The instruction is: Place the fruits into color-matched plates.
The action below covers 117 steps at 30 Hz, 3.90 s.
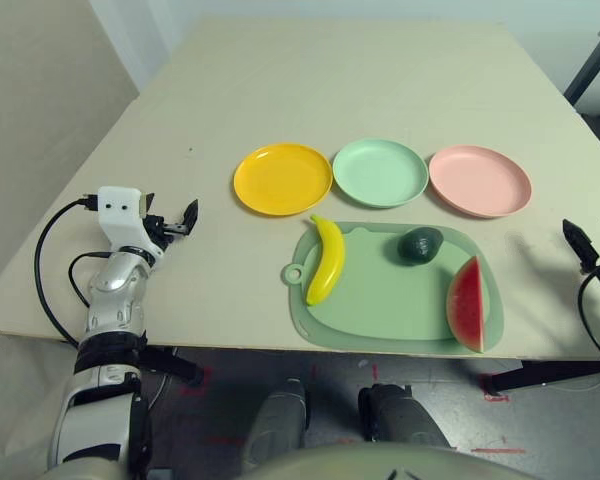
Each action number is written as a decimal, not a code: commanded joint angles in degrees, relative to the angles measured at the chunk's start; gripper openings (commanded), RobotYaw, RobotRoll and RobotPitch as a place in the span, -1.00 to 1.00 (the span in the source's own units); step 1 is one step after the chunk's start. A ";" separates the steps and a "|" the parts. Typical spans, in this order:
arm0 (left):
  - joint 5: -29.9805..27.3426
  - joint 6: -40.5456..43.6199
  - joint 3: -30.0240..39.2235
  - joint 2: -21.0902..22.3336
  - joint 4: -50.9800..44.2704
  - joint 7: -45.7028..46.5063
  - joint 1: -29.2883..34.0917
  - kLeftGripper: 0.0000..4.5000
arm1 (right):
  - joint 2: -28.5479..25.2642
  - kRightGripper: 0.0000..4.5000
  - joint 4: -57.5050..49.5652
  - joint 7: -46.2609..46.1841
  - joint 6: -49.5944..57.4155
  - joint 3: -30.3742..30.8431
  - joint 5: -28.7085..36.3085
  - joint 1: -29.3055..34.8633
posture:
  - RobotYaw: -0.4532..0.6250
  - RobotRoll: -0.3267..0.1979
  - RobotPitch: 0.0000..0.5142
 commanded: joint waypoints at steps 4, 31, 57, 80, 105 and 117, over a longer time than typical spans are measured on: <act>0.12 1.66 -0.04 -1.16 -3.55 1.68 1.84 1.00 | -1.90 0.99 2.80 0.15 0.23 0.55 -0.95 -1.32 | 0.08 0.25 -0.56; -17.74 14.64 -10.09 8.46 -14.96 -60.63 -1.55 1.00 | -21.33 0.99 -25.98 3.83 3.57 9.27 -12.41 12.20 | -0.20 0.25 -0.51; -16.97 16.62 -13.61 8.25 -12.46 -69.25 -3.18 1.00 | -32.41 0.99 -72.89 34.01 -2.52 39.73 -19.50 -4.43 | -0.28 0.25 -0.55; -22.38 7.47 -24.79 13.13 -21.81 -69.67 -2.59 1.00 | -23.45 0.99 -69.11 36.87 -10.94 53.91 -29.42 -12.91 | -0.25 0.25 -0.50; -19.28 5.28 -21.79 12.43 -20.64 -69.67 -1.04 1.00 | -19.17 0.81 -63.39 33.65 -13.09 58.14 -35.87 -10.29 | -0.16 0.25 -0.50; -18.88 5.08 -21.15 11.59 -19.96 -69.67 -1.80 1.00 | -20.97 -0.16 -64.48 33.45 -10.23 57.45 -34.95 -8.68 | -0.18 0.25 -0.51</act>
